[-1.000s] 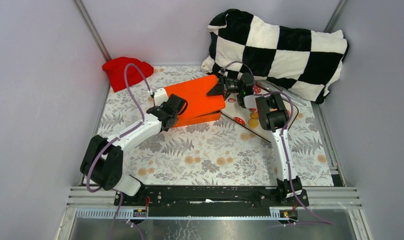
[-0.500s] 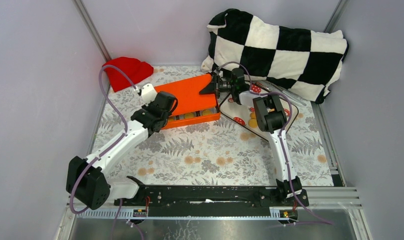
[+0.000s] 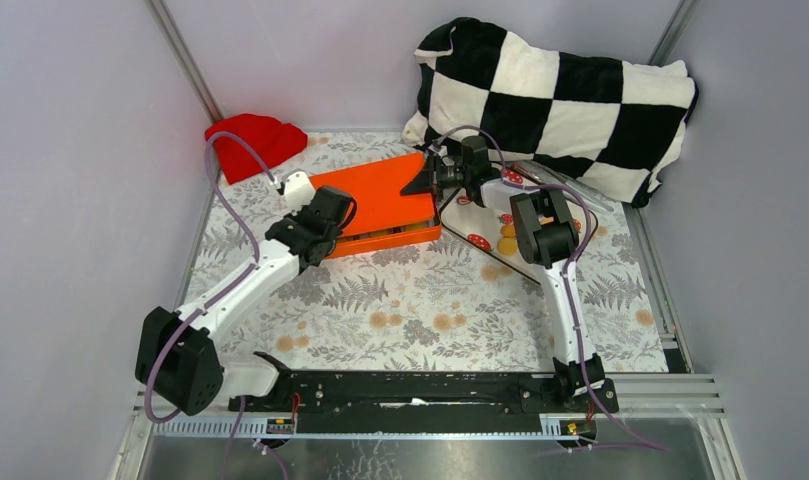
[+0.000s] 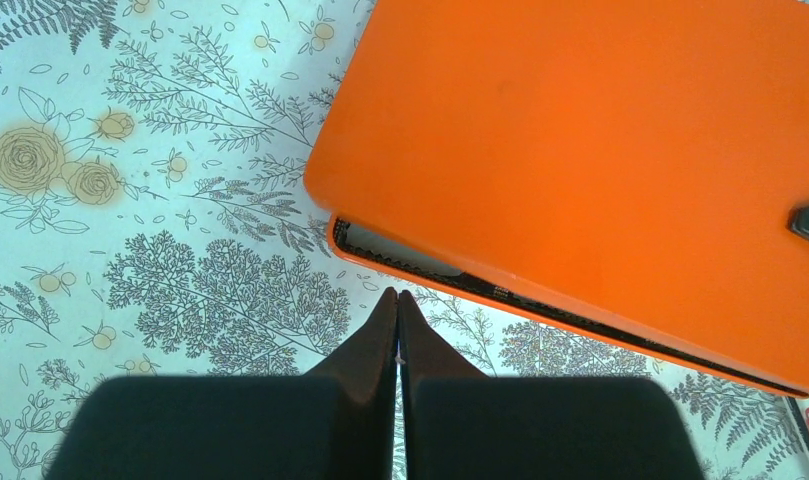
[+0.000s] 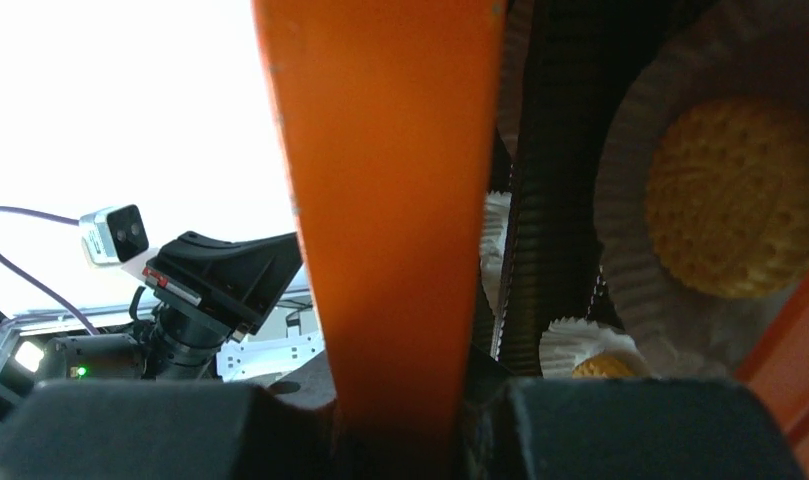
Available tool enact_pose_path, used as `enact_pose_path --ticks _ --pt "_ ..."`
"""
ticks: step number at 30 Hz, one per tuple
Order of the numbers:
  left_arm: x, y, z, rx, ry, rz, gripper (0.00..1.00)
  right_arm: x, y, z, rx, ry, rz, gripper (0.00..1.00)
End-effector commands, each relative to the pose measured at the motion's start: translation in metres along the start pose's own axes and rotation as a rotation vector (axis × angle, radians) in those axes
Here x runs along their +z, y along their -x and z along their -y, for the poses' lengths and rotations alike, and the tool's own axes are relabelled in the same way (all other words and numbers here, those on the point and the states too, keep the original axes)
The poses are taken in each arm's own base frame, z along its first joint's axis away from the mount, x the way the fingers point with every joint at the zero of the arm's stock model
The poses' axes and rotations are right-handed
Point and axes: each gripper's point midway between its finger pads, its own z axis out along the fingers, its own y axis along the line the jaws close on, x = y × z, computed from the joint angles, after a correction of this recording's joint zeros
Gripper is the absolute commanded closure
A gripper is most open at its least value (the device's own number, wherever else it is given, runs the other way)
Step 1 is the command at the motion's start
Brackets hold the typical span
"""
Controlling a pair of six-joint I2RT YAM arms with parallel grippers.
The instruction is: Pack the cookies
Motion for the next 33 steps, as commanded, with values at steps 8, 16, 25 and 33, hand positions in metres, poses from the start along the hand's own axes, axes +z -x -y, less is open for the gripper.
enact_pose_path --ticks 8,16,25,33 --pt "0.012 -0.01 -0.001 0.02 0.028 -0.02 1.0 -0.02 -0.024 -0.014 -0.042 -0.054 -0.068 1.0" --pt "0.022 -0.022 0.0 0.039 0.04 -0.044 1.0 -0.041 -0.011 0.001 -0.025 -0.09 -0.017 1.0" --pt "0.039 -0.043 0.001 0.068 0.06 -0.089 1.0 -0.05 -0.021 0.002 -0.045 -0.092 -0.055 1.0" --pt "0.046 -0.054 -0.002 0.085 0.076 -0.105 1.0 -0.053 -0.033 0.005 -0.054 -0.142 -0.062 1.0"
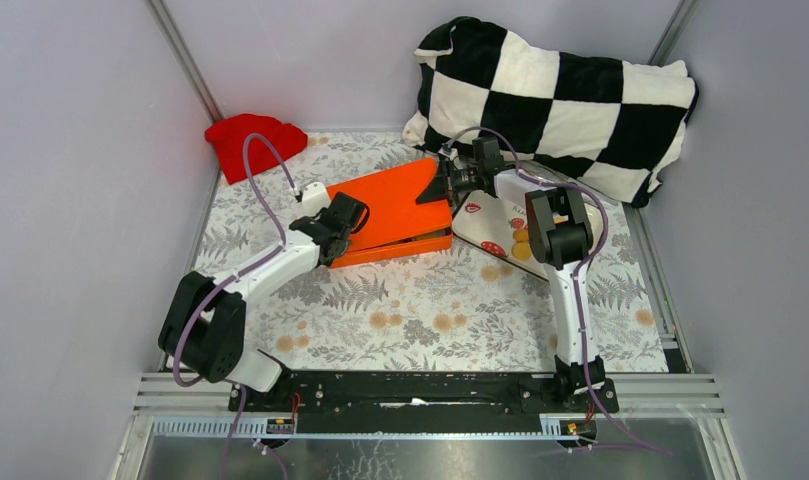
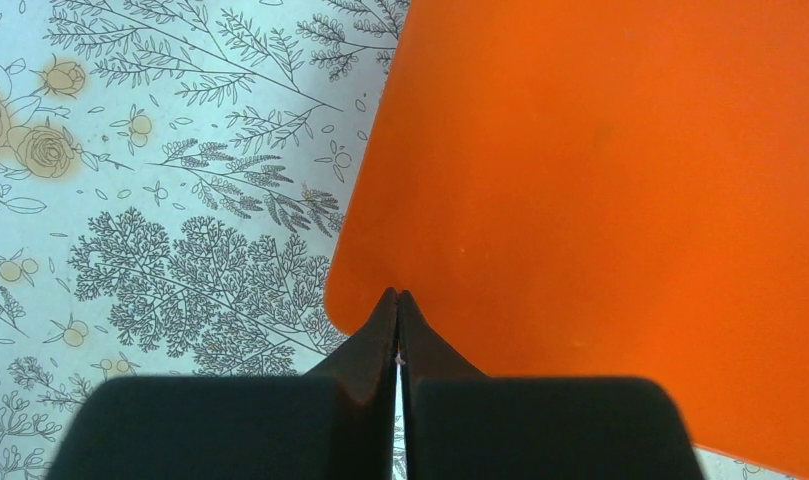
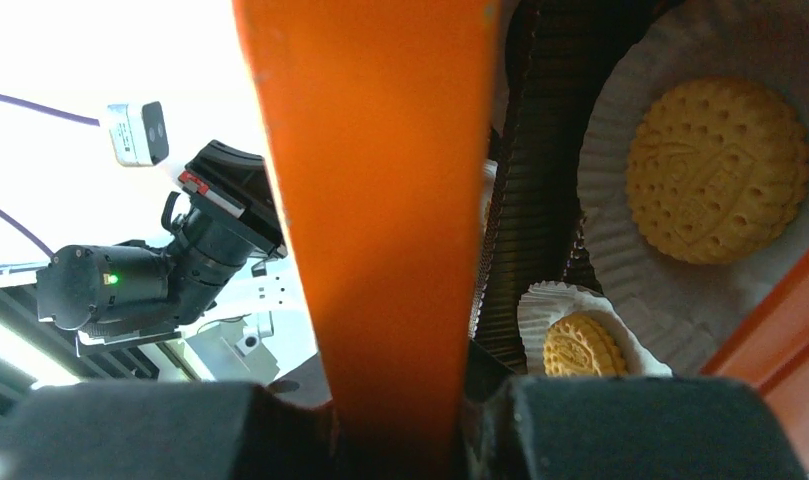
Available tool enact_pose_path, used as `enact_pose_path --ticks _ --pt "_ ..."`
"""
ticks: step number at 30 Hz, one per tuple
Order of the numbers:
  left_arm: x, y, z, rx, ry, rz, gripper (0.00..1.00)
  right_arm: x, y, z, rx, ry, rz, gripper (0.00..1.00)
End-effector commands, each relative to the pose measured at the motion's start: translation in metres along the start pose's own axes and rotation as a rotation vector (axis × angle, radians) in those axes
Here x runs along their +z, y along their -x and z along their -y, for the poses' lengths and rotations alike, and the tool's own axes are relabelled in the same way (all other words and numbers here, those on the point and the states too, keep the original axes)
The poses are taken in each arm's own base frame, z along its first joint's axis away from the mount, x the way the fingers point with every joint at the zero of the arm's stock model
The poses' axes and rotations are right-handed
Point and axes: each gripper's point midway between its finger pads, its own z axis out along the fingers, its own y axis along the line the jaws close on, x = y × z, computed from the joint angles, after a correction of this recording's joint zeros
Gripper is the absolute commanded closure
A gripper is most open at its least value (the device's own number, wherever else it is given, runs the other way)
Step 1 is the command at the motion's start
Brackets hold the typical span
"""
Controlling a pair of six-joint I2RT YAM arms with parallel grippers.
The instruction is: Pack the cookies
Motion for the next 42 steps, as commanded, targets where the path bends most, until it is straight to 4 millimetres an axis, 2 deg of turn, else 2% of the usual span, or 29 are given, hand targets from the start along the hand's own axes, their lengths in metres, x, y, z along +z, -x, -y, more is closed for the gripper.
enact_pose_path --ticks 1,17,25,27,30,32,36,39,42 --pt "0.009 -0.001 0.001 -0.013 0.002 0.013 1.0 -0.011 -0.007 0.0 0.005 -0.075 0.027 1.0" --pt "0.013 -0.006 0.004 -0.001 0.0 0.001 1.0 -0.01 -0.022 0.025 0.043 -0.141 0.012 1.0" --pt "0.013 -0.008 0.003 -0.002 -0.005 -0.006 1.0 -0.014 -0.029 0.028 0.04 -0.187 0.013 0.98" --pt "0.012 -0.009 0.004 -0.004 -0.009 -0.011 1.0 -0.015 -0.032 0.028 0.045 -0.191 0.01 0.93" --pt "0.012 -0.01 0.003 -0.006 -0.013 -0.016 1.0 -0.016 -0.034 0.029 0.05 -0.204 0.013 0.76" --pt "0.011 -0.011 0.002 -0.006 -0.014 -0.016 1.0 -0.017 -0.036 0.03 0.051 -0.215 0.018 0.74" --pt "0.009 -0.011 -0.001 -0.013 -0.015 -0.016 1.0 -0.019 -0.041 0.028 0.043 -0.221 0.021 0.55" --pt "0.009 -0.012 -0.002 -0.017 -0.017 -0.021 1.0 -0.021 -0.041 0.025 0.023 -0.224 0.039 0.46" --pt "0.008 -0.013 -0.003 -0.018 -0.019 -0.027 1.0 -0.026 -0.036 0.022 -0.003 -0.266 0.079 0.41"
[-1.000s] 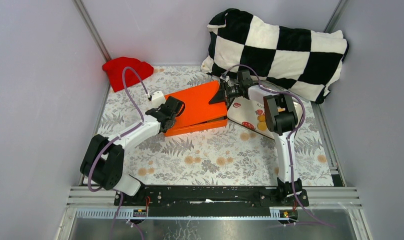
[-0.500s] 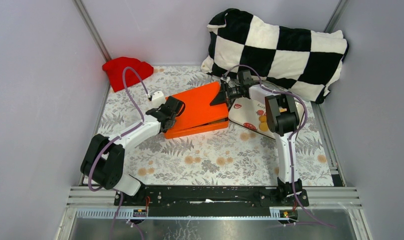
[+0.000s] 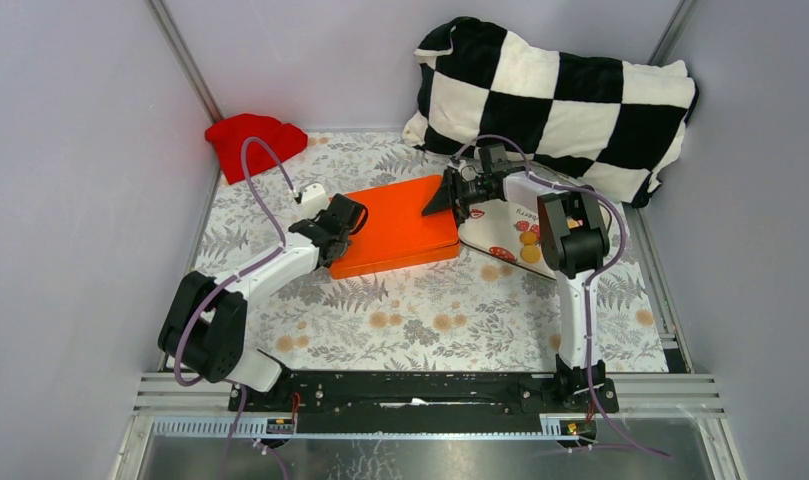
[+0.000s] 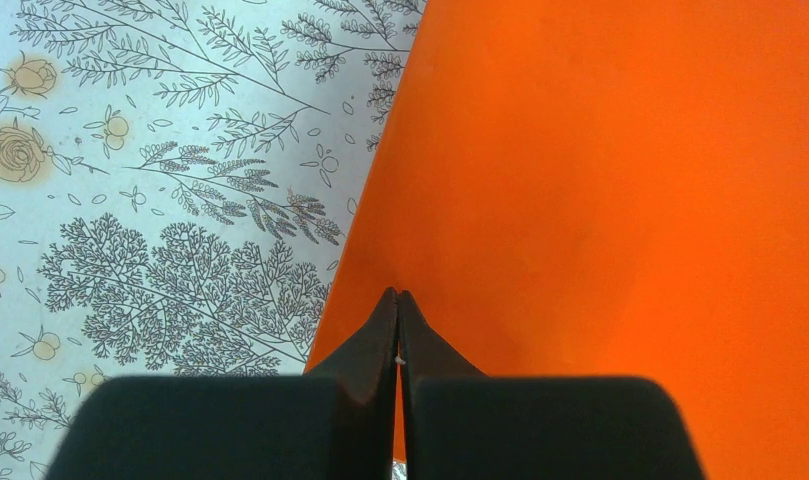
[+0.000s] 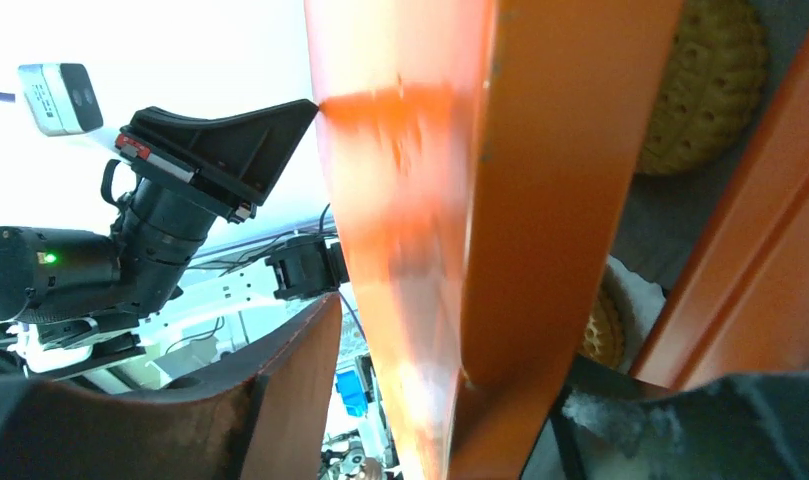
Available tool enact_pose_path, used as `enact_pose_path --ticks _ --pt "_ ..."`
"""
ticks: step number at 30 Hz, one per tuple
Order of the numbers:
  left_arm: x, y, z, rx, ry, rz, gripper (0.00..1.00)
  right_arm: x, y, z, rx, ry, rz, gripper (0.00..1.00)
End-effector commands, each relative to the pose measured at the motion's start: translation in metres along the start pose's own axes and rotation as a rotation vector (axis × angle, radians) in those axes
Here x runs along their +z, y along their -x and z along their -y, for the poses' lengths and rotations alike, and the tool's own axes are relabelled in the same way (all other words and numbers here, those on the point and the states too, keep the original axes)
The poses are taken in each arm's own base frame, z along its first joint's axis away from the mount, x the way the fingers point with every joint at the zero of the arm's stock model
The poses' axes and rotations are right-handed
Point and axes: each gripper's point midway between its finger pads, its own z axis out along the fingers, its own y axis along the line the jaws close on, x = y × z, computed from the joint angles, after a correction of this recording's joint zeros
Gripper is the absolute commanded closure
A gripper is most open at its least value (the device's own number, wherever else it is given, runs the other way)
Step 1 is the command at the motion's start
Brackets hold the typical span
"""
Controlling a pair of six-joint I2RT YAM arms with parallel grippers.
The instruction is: Pack the cookies
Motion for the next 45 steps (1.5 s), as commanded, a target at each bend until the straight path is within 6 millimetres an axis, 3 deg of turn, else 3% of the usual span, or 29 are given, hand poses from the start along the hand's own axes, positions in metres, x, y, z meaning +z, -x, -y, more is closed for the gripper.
enact_pose_path --ticks 1,18,26,29,31,36,40,45 --pt "0.002 -0.01 -0.007 0.002 0.005 -0.031 1.0 -0.009 0.007 0.013 -0.046 -0.134 0.089 0.39" --pt "0.009 -0.026 -0.006 0.004 -0.01 -0.081 1.0 -0.082 0.039 0.011 -0.093 -0.56 0.385 0.36" --pt "0.012 -0.033 0.001 0.004 -0.029 -0.112 1.0 -0.113 0.044 0.008 -0.112 -0.711 0.488 0.36" --pt "0.013 -0.035 0.006 0.003 -0.053 -0.125 1.0 -0.114 0.042 0.017 -0.097 -0.747 0.477 0.42" --pt "0.01 -0.035 0.007 -0.001 -0.061 -0.133 1.0 -0.111 0.041 0.023 -0.088 -0.743 0.457 0.53" --pt "-0.015 0.006 -0.006 -0.056 -0.021 -0.036 1.0 -0.105 0.04 0.034 -0.076 -0.749 0.442 0.79" --pt "-0.027 0.034 -0.028 -0.136 0.011 0.016 1.0 -0.104 0.04 0.037 -0.071 -0.748 0.438 0.84" --pt "-0.021 0.035 -0.067 -0.209 0.122 0.022 1.0 -0.106 0.043 0.035 -0.079 -0.749 0.456 0.87"
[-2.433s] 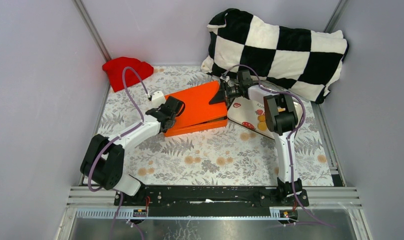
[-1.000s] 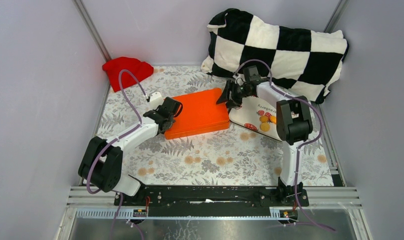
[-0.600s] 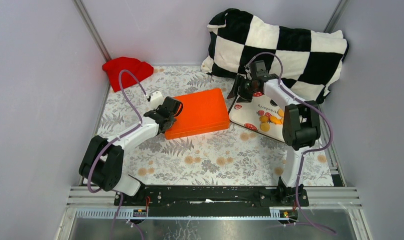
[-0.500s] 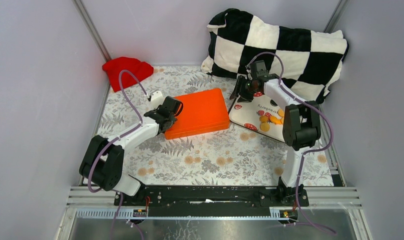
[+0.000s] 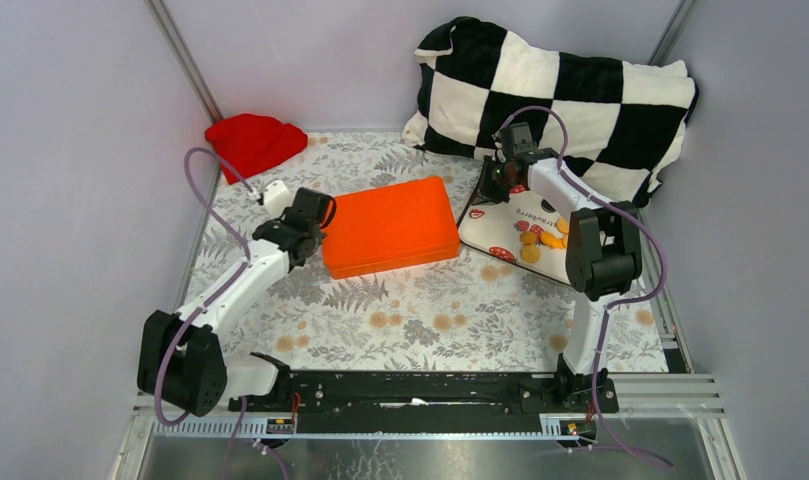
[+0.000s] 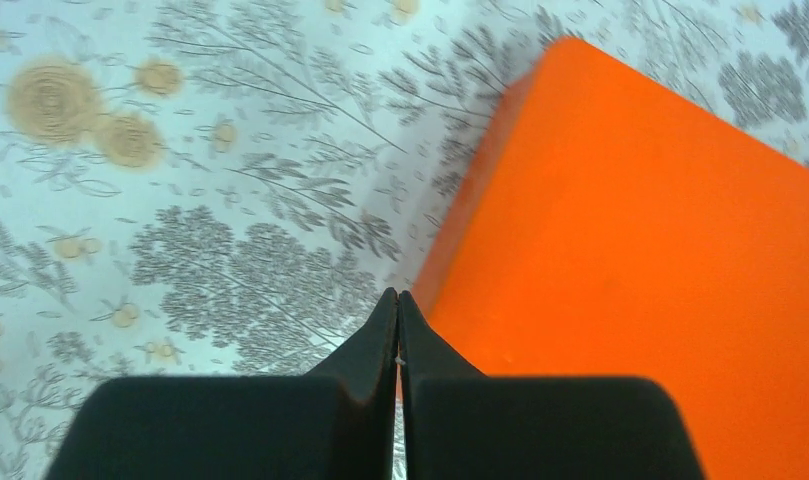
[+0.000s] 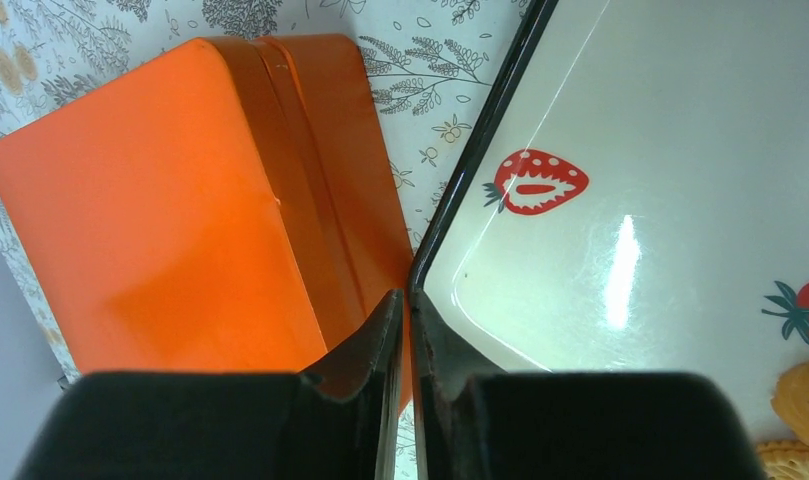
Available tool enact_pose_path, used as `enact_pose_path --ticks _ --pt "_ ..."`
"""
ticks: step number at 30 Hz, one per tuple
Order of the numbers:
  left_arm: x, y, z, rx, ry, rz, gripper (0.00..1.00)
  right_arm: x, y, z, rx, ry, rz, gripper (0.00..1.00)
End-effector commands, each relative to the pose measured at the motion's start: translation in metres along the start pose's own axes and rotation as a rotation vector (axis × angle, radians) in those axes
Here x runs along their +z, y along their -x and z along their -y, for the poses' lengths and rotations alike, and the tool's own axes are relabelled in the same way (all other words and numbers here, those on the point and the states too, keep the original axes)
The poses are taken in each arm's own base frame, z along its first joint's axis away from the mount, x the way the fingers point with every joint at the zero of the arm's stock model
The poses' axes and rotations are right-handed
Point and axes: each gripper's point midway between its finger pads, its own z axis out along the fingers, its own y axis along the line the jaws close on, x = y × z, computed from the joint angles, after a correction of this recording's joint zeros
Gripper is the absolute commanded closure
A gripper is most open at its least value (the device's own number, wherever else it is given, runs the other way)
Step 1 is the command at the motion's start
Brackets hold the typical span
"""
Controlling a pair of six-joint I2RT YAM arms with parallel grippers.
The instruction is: Pack the cookies
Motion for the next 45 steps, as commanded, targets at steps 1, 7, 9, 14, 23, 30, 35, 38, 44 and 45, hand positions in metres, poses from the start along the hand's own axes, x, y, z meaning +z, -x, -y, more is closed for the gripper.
enact_pose_path --ticks 1,7,9,14,23,30,35,38,44,45 --pt "0.007 0.005 -0.04 -0.058 0.138 0.004 1.0 0.002 0.003 0.002 -0.01 -0.014 0.011 0.87" --pt "0.037 -0.009 -0.041 -0.063 0.157 -0.045 1.0 0.022 0.002 0.004 -0.002 -0.009 -0.056 0.88" --pt "0.048 -0.016 -0.032 -0.058 0.132 -0.065 1.0 0.03 0.001 0.004 0.005 -0.003 -0.077 0.88" --pt "0.066 -0.032 -0.009 -0.055 0.066 -0.124 1.0 0.049 -0.014 0.003 0.005 0.031 -0.148 0.89" --pt "0.056 -0.04 -0.012 -0.055 0.043 -0.138 1.0 0.049 -0.061 -0.036 -0.08 0.12 -0.231 0.9" --pt "0.043 -0.053 -0.009 -0.075 -0.017 -0.196 1.0 0.033 -0.08 -0.049 -0.083 0.155 -0.228 0.9" --pt "0.038 -0.067 -0.009 -0.073 -0.043 -0.243 1.0 0.022 -0.082 -0.048 -0.086 0.148 -0.215 0.9" --pt "0.035 -0.069 -0.011 -0.07 -0.052 -0.249 1.0 0.016 -0.085 -0.05 -0.096 0.143 -0.209 0.9" --pt "0.025 -0.062 -0.01 -0.074 -0.077 -0.234 1.0 0.001 -0.091 -0.061 -0.134 0.132 -0.196 0.9" --pt "0.023 -0.061 -0.01 -0.076 -0.081 -0.231 1.0 -0.001 -0.093 -0.062 -0.139 0.128 -0.195 0.9"
